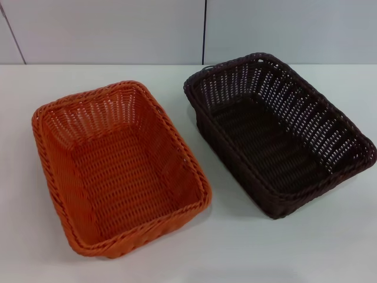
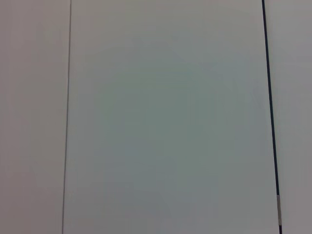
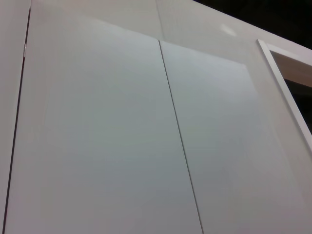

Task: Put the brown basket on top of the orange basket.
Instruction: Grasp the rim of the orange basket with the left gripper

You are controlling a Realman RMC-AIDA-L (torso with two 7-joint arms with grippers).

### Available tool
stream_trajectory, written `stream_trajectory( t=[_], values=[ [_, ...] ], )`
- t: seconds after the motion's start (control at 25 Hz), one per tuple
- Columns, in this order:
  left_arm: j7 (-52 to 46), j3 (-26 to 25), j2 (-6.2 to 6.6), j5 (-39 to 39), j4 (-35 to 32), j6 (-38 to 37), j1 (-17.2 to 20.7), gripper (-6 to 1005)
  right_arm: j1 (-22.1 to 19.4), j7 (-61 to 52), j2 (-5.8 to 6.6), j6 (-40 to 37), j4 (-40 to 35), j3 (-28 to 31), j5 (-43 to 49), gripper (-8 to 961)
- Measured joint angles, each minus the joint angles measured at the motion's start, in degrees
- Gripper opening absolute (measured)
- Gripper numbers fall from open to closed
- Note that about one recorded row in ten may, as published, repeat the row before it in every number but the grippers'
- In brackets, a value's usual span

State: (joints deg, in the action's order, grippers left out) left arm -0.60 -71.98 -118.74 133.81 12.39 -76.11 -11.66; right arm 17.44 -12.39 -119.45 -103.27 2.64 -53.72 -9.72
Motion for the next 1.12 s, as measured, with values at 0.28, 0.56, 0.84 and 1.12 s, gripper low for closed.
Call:
stream_trajectory(
  t=[0.28, 0.56, 0.84, 1.12],
  values=[
    [0.2, 0.0, 0.0, -0.2, 0.2, -0.2, -0.3, 750, 0.5, 0.0, 0.06, 0.0, 0.0, 0.0, 0.0, 822],
    [0.3, 0.2, -0.03, -0.1, 0.2, 0.0, -0.4, 749, 0.6, 0.0, 0.09, 0.5, 0.0, 0.0, 0.1, 822],
    [0.7, 1.5, 0.02, 0.1, 0.1, -0.1, -0.7, 750, 1.4, 0.0, 0.1, 1.2, -0.1, 0.0, 0.1, 821],
    [-1.4, 4.9, 3.42, 2.5, 11.7, 10.2, 1.0, 751, 1.4, -0.4, 0.16, 3.0, -0.1, 0.0, 1.3, 821]
  ],
)
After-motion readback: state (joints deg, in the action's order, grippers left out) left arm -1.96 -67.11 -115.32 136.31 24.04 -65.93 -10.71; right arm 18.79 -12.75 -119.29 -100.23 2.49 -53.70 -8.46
